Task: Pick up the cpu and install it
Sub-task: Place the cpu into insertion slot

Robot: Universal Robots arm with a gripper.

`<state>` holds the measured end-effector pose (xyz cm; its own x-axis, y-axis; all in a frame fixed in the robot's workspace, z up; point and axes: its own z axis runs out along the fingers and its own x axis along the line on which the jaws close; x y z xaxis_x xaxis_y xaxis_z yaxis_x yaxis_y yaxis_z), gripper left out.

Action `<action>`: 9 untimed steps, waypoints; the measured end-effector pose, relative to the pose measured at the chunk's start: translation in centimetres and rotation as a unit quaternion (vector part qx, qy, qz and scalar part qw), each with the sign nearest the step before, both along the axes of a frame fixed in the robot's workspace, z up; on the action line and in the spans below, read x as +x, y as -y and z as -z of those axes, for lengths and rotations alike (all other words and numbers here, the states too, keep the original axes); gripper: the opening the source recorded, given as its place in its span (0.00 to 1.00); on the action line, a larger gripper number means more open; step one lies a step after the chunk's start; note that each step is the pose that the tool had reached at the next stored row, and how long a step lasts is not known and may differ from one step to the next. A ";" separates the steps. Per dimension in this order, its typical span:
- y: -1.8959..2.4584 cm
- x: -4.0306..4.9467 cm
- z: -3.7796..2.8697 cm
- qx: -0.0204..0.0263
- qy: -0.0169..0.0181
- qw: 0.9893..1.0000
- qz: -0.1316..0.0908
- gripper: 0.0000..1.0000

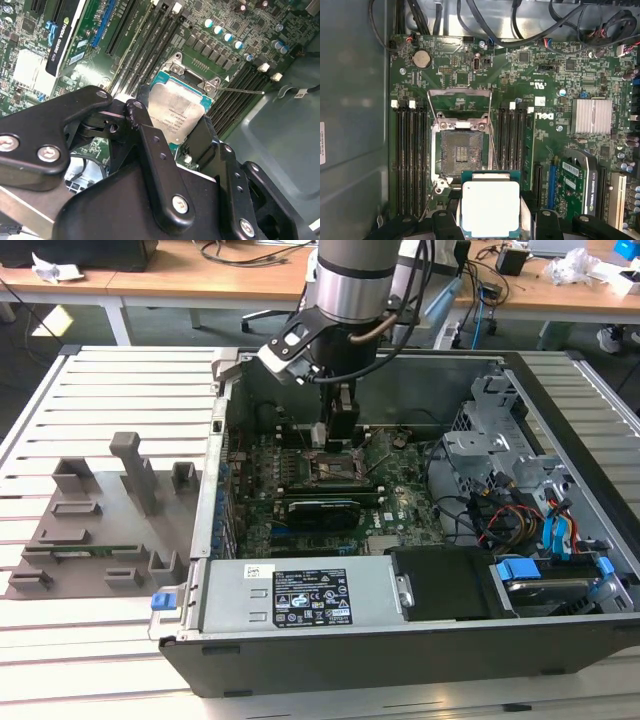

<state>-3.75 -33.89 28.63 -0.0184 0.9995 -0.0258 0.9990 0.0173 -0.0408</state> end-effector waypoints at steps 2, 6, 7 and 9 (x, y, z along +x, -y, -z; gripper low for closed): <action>-0.08 -0.01 0.36 0.000 0.000 1.000 0.000 0.55; -0.84 0.12 0.97 -0.001 0.000 1.000 -0.013 0.55; -1.08 0.20 1.15 -0.002 0.000 1.000 -0.016 0.55; -1.41 0.39 1.35 -0.002 0.000 1.000 -0.019 0.55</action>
<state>-3.35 -32.49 27.28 -0.0563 0.9980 -0.0299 0.9976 0.0551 -0.0409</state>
